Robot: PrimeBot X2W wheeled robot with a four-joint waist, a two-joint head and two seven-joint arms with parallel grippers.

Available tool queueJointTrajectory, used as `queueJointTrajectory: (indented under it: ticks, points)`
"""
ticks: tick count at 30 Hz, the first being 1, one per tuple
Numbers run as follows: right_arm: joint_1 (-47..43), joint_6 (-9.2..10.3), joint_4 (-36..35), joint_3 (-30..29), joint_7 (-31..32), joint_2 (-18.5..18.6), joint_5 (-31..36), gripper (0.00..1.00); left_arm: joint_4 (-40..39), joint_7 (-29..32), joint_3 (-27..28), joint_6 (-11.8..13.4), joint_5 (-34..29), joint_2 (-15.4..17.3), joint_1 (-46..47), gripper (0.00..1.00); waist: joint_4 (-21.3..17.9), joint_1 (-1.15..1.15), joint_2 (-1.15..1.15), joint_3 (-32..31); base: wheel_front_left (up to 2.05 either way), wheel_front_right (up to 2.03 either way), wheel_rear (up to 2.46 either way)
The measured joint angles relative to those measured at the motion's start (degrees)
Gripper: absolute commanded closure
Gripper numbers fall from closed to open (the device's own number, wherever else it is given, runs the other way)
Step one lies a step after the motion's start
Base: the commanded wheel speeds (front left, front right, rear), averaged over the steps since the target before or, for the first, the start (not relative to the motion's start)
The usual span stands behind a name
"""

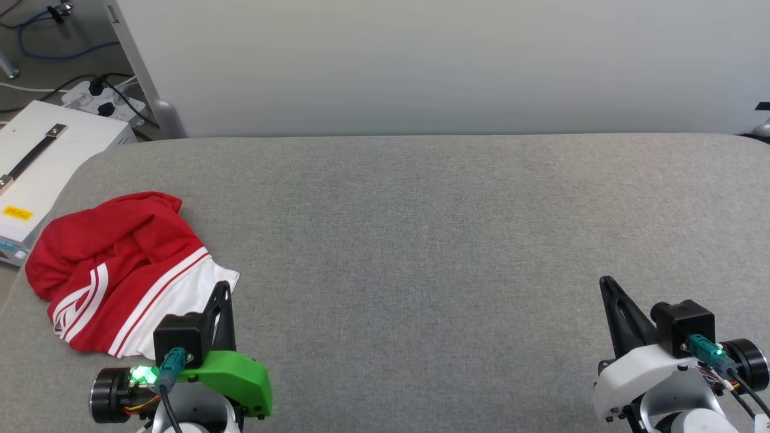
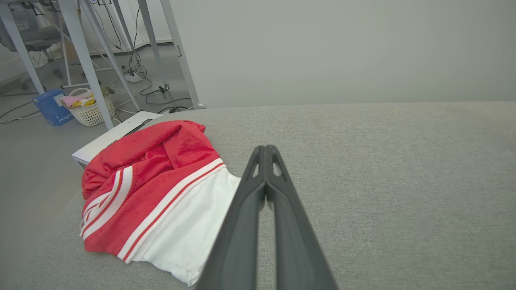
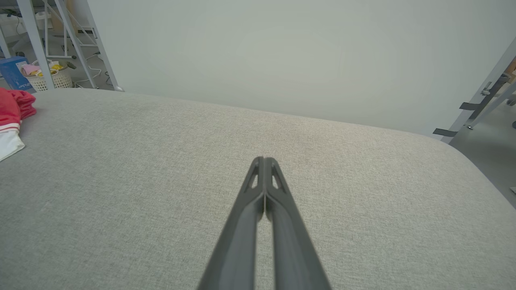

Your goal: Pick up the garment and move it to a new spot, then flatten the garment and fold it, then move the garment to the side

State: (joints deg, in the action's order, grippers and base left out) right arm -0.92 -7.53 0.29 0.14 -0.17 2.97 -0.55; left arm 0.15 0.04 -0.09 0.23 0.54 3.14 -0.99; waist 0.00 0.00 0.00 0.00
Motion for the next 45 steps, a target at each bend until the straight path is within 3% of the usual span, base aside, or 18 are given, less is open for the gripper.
queueJointTrajectory:
  ticks: [24, 25, 26, 27, 45]
  points:
    - [-0.02, 0.00, 0.01, 0.01, 0.00, 0.00, -0.02, 1.00, 0.00, 0.00, -0.01, 0.01, 0.01, 0.01, -0.02, 1.00, 0.00, 0.00, 0.00, 0.00, 0.00, 0.00, 0.00]
    - [-0.03, 0.00, 0.03, 0.01, 0.00, 0.00, -0.03, 0.00, 0.01, 0.00, -0.02, 0.01, 0.02, 0.01, -0.06, 0.00, 0.00, 0.00, 0.00, 0.00, 0.00, 0.00, 0.00]
    - [-0.03, 0.00, 0.04, 0.01, 0.00, 0.00, -0.03, 1.00, 0.02, 0.00, -0.02, 0.01, 0.02, 0.01, -0.07, 1.00, 0.00, 0.00, 0.00, 0.00, 0.00, 0.00, 0.00]
    - [-0.03, 0.00, 0.04, 0.01, 0.00, 0.00, -0.04, 0.00, 0.02, 0.00, -0.02, 0.01, 0.02, 0.01, -0.07, 0.00, 0.00, 0.00, 0.00, 0.00, 0.00, 0.00, 0.00]
    - [-0.03, 0.00, -0.77, -0.73, -1.46, 0.00, -2.32, 0.00, 0.03, -1.56, 0.09, 0.26, 1.46, 0.01, -0.06, 0.00, -0.03, 0.00, 0.00, 0.19, 0.00, 0.00, 0.00]
